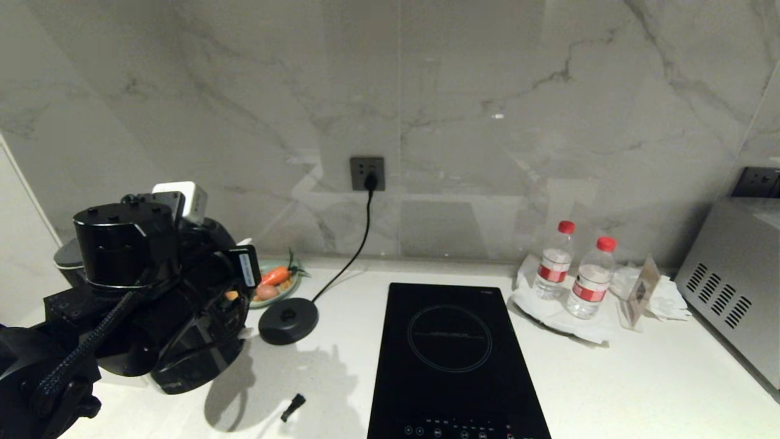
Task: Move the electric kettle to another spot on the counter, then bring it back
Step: Place it by the sink
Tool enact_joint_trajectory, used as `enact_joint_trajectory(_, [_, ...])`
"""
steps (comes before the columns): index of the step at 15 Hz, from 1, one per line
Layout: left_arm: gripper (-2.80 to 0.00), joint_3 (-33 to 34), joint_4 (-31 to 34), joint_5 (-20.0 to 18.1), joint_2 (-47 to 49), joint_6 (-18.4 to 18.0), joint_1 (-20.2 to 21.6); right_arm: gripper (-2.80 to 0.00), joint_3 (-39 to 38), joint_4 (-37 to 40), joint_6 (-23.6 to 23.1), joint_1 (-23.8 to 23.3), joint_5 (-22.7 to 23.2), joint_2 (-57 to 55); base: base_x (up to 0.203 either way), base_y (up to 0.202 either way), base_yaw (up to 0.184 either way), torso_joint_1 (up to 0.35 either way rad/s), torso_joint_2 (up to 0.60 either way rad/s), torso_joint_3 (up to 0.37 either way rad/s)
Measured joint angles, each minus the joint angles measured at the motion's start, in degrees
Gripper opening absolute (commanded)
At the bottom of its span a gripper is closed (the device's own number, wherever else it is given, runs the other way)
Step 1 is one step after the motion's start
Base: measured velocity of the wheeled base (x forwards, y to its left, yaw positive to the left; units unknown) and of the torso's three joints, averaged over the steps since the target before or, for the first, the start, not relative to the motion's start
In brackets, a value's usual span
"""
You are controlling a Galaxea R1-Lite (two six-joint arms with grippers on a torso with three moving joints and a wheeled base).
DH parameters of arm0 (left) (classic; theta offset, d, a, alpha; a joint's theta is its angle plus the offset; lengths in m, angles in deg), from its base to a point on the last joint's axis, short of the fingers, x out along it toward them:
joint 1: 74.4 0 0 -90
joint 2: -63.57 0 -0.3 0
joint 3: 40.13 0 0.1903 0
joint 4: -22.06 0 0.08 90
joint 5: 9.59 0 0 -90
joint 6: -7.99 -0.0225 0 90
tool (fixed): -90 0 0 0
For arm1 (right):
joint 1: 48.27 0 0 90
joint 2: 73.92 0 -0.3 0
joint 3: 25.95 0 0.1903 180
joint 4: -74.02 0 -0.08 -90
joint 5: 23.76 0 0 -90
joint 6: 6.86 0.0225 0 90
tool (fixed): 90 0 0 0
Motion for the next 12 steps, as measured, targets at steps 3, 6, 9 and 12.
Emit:
enact_joint_trajectory(3, [-2.80,0.9,0.1,0.0,-1.2,0.0,0.1,-2.80,0.0,0.0,0.0,0.0,0.0,0.0,0.000,0.000,0.000,0.000,0.00,0.000])
enact_joint_trajectory(6, [-2.80,3.8,0.1,0.0,-3.3,-0.1,1.6,-2.80,0.0,0.0,0.0,0.0,0.0,0.0,0.000,0.000,0.000,0.000,0.00,0.000])
enact_joint_trajectory(9, [-2.80,7.8,0.1,-0.1,-6.4,-0.1,3.7,-2.80,0.0,0.0,0.0,0.0,0.0,0.0,0.000,0.000,0.000,0.000,0.00,0.000])
enact_joint_trajectory(12, [-2.80,13.4,0.1,-0.2,-10.5,0.0,4.1,-2.80,0.0,0.0,0.0,0.0,0.0,0.0,0.000,0.000,0.000,0.000,0.00,0.000])
